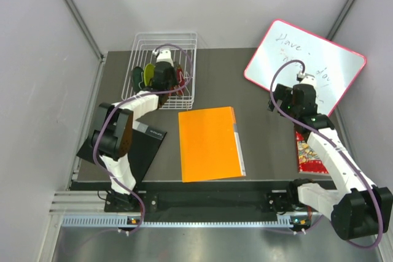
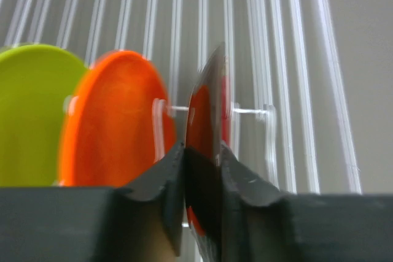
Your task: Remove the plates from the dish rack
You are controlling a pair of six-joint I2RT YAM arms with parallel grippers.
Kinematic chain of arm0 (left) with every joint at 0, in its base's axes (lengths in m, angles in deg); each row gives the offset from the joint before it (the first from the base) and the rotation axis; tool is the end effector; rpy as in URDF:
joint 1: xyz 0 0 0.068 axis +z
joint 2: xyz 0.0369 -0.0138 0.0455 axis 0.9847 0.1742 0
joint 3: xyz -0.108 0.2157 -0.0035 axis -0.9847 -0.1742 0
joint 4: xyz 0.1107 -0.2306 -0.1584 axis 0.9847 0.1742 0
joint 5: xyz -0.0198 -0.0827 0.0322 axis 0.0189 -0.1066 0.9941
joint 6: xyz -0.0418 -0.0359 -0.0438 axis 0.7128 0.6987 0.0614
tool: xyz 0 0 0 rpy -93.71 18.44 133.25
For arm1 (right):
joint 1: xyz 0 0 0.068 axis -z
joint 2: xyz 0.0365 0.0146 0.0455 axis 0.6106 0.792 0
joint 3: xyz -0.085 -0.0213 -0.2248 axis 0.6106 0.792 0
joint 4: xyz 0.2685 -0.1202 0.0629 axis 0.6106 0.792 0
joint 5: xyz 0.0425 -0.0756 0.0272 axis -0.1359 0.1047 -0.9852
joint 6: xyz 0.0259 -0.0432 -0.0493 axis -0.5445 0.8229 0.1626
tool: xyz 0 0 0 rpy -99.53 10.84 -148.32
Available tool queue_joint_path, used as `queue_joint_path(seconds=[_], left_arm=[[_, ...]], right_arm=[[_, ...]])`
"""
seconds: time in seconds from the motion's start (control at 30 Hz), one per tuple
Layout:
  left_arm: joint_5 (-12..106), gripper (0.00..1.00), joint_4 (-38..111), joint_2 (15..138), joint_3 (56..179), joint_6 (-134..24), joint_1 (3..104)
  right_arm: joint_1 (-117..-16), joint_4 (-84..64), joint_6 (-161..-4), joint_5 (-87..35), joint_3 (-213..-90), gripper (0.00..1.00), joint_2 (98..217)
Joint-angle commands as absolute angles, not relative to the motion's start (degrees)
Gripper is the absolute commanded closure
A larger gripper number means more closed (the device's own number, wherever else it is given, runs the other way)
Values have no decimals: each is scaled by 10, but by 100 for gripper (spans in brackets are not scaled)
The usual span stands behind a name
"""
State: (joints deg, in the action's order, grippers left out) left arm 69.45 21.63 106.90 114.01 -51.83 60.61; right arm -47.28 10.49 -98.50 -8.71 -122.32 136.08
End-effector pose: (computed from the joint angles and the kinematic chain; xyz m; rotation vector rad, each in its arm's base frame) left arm 0.4475 -0.1424 0.1630 -0.0824 1.9231 -0.1612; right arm 0.3016 0.0411 0.2328 0.3431 2.1323 0.1388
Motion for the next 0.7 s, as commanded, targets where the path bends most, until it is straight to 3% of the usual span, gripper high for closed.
queue_joint_path(seconds=[0.0, 0.07, 0.27, 0.47, 0.67], left_arm=[[720, 88, 214, 1062, 1156, -531, 602], [725, 100, 212, 1058, 1153, -535, 598], [792, 100, 210, 1047, 1154, -542, 580], [967, 100, 224, 1040, 1199, -599, 537], [988, 100, 255, 994, 1225, -613, 535]], right_arm=[[-478, 91, -991, -77, -1223, 0, 1352], [-478, 94, -994, -77, -1222, 0, 1349], [-477, 105, -997, -76, -1222, 0, 1338], [-478, 115, -997, -77, -1222, 0, 1319], [-477, 113, -1003, -92, -1215, 1, 1303]])
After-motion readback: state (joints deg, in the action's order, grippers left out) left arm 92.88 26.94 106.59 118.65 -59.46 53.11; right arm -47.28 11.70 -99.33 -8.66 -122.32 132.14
